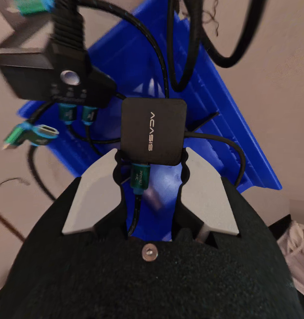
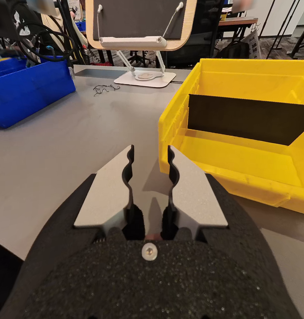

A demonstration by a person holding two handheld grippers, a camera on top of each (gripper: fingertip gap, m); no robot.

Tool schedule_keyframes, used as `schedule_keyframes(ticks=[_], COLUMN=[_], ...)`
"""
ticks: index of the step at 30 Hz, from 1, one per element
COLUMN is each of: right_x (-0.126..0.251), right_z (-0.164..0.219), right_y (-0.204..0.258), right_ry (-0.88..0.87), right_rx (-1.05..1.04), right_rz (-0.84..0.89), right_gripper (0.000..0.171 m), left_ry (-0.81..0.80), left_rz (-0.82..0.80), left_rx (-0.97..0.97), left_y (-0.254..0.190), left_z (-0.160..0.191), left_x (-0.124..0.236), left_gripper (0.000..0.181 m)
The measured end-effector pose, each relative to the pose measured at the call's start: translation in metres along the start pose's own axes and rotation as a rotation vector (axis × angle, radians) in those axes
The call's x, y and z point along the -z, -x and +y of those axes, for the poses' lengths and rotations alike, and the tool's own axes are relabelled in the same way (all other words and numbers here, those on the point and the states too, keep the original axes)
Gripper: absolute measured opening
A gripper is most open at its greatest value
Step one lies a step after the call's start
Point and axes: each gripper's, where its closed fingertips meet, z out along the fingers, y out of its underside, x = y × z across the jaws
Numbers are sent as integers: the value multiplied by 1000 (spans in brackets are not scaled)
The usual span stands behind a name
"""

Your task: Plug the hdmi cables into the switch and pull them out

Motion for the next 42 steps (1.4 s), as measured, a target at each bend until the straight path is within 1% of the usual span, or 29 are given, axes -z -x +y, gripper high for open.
schedule_keyframes(ticks=[4,7,8,10,12,13,15,17,19,20,23,24,26,29,31,32,34,37,38,39,40,41,42], right_x=[3,3,2,1,-1,-2,-3,-4,-4,-4,-11,-14,-21,-34,-43,-45,-42,-45,-45,-46,-47,-48,-47], right_z=[-5,-11,-12,-16,-20,-25,-41,-58,-73,-81,-97,-99,-96,-80,-65,-58,-54,-50,-51,-51,-50,-49,-48], right_y=[7,18,23,35,48,55,71,86,111,123,150,157,169,177,177,179,184,184,184,182,179,176,173], right_ry=[-25,-48,-55,-62,-32,-27,-40,-56,-49,-33,28,46,92,166,223,248,248,216,203,194,191,202,220], right_rx=[22,63,85,132,137,127,94,84,6,-61,-257,-298,-330,-313,-312,-311,-319,-360,-378,-396,-414,-437,-474], right_rz=[-10,-31,-37,-58,-95,-118,-182,-233,-364,-442,-616,-658,-702,-694,-671,-679,-741,-772,-786,-791,-794,-800,-818], right_gripper=[38,38,38,38,38,38,39,39,39,41,55,60,63,62,56,48,14,12,12,12,12,12,12], left_ry=[-183,-373,-446,-595,-709,-741,-767,-769,-773,-743,-711,-716,-702,-696,-711,-702,-692,-725,-737,-741,-756,-774,-777], left_rz=[-139,-217,-234,-218,-167,-151,-140,-112,-105,-91,-117,-129,-143,-276,-374,-403,-448,-412,-382,-331,-294,-269,-246], left_rx=[-33,-97,-110,-167,-237,-281,-358,-436,-510,-557,-679,-710,-774,-914,-995,-1028,-1052,-1008,-966,-927,-878,-836,-809], left_y=[-4,-26,-36,-71,-116,-139,-182,-224,-262,-280,-324,-336,-357,-374,-382,-384,-384,-383,-381,-380,-375,-369,-362], left_z=[-5,-17,-23,-34,-42,-45,-49,-53,-57,-55,-54,-54,-50,-46,-45,-44,-43,-40,-37,-32,-28,-26,-23], left_x=[66,119,137,166,179,178,162,133,99,78,28,16,-5,-22,-25,-28,-34,-38,-38,-38,-36,-34,-33], left_gripper=[67,67,67,67,67,67,67,67,66,67,67,66,66,67,66,66,66,66,62,53,49,46,48])
